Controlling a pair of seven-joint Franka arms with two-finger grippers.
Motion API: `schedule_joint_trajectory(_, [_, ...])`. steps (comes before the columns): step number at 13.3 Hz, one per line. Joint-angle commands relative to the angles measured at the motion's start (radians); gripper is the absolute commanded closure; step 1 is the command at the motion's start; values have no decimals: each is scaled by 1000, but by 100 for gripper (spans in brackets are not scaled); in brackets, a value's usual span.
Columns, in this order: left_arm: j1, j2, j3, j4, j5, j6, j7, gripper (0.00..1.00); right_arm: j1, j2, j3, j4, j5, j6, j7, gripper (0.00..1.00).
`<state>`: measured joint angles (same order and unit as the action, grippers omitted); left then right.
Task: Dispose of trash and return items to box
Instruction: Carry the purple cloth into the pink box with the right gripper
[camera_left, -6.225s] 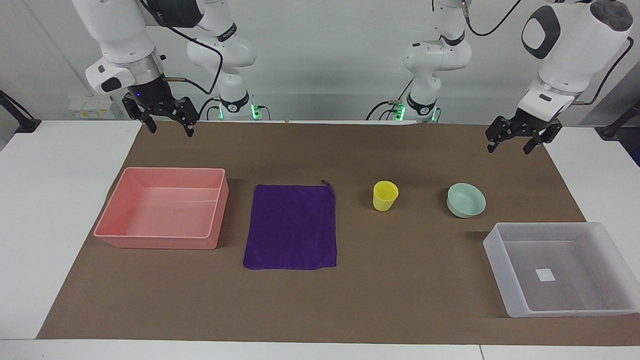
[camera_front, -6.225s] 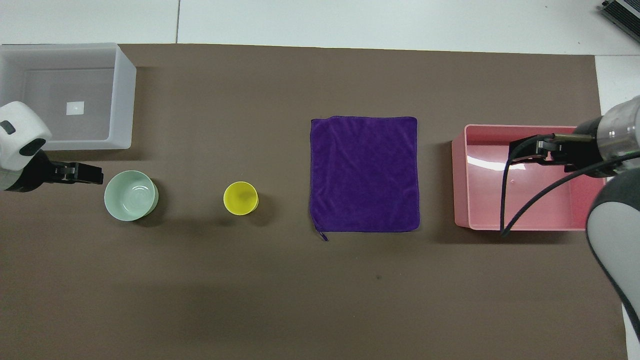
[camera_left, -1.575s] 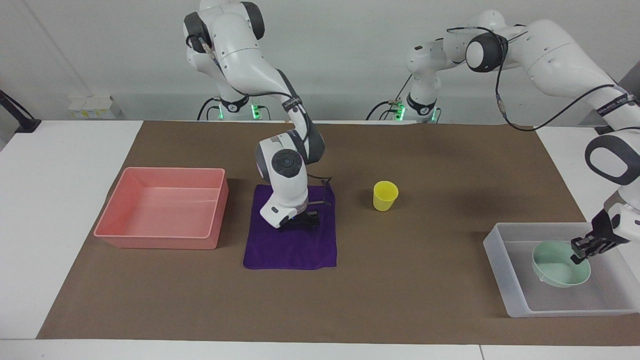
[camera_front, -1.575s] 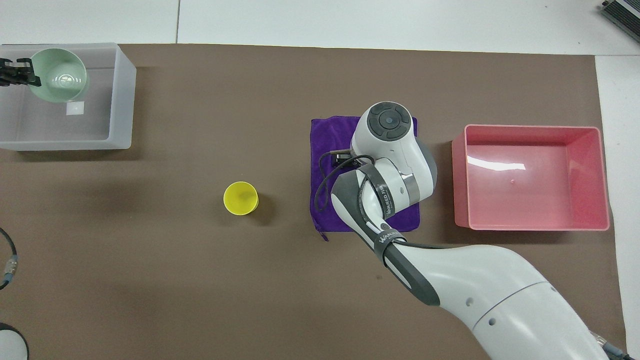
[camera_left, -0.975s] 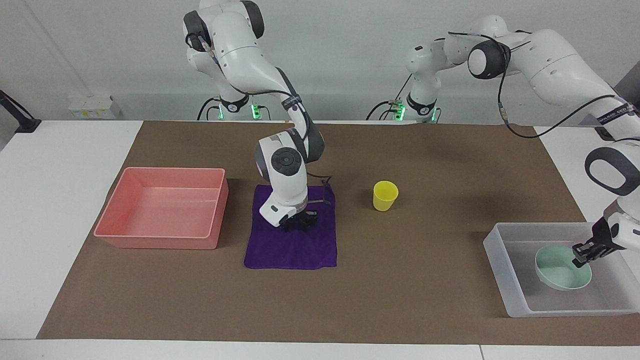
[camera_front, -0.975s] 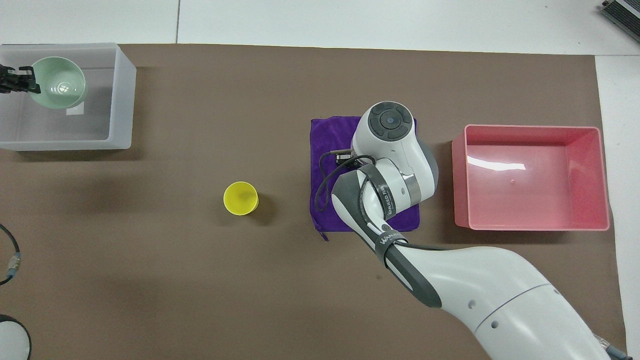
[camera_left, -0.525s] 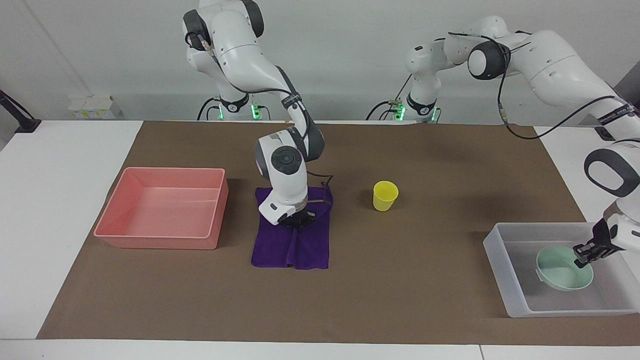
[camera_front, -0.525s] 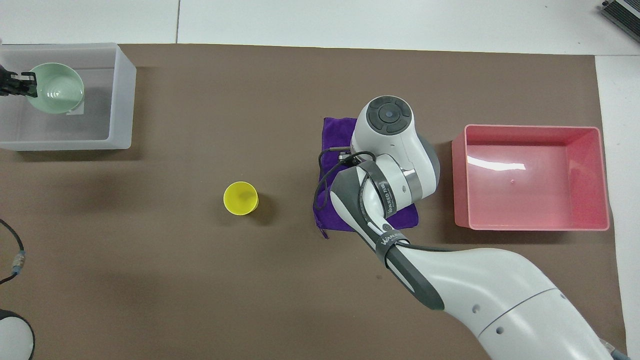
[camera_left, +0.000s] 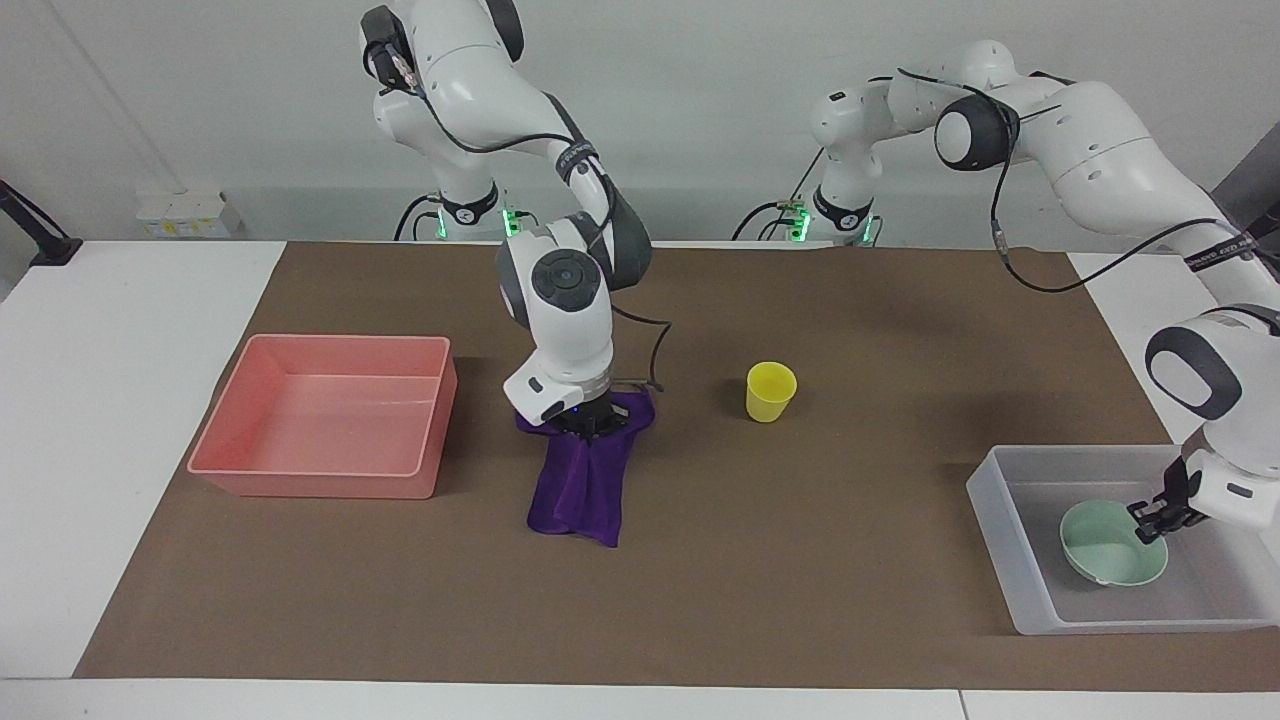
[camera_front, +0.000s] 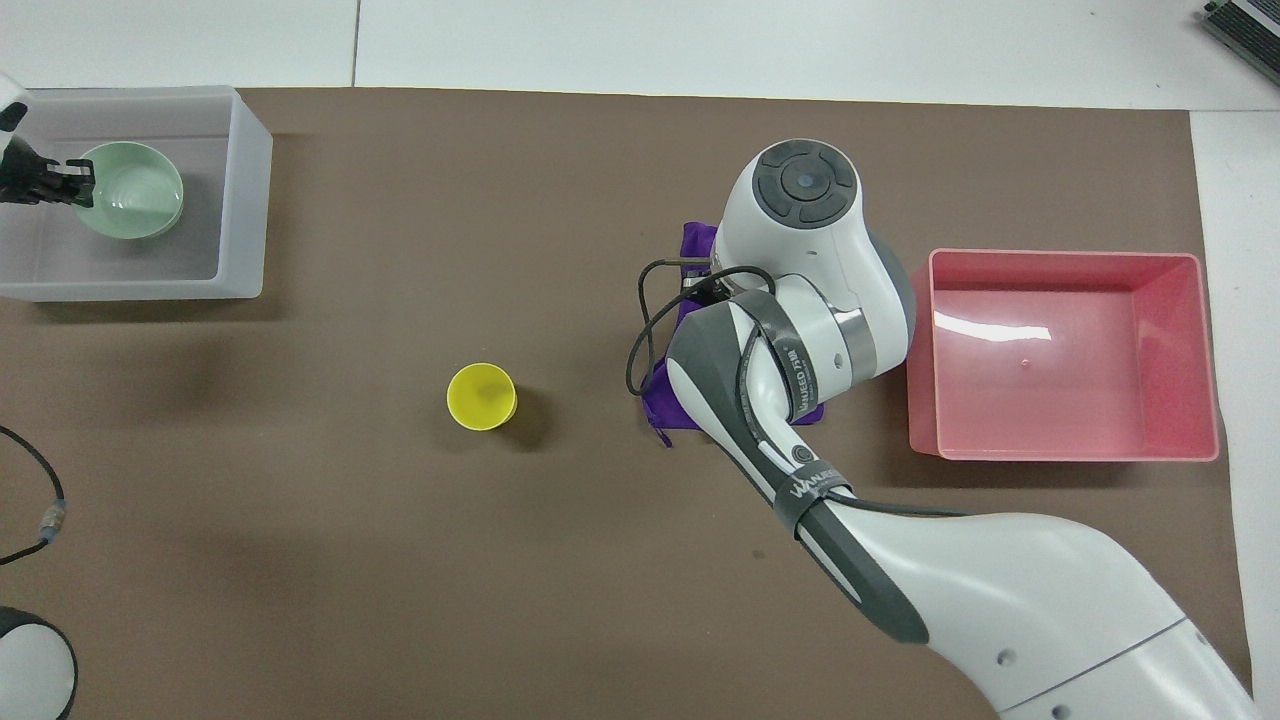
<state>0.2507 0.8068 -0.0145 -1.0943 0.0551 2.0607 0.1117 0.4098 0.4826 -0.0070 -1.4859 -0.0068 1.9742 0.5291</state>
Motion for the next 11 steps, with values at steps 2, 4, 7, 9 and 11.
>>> schedule_joint_trajectory(2, [-2,-20,10,-32,16,18,9,16,-6,-30,-31,87,-5,-121,22,100])
schedule_joint_trajectory(4, [-5,-20,10,-30,15,21,9,0,-6,-44,-48,134,-2,-181,19,100])
schedule_joint_trajectory(7, [-11,-26,10,-29,15,27,17,0,-14,-56,-86,190,4,-271,-4,100])
schedule_joint_trajectory(9, [-16,-50,10,-30,15,19,25,0,-40,-99,-105,184,5,-282,-64,100])
schedule_joint_trajectory(11, [-21,-78,4,-30,17,10,34,0,-55,-125,-125,176,7,-316,-121,100])
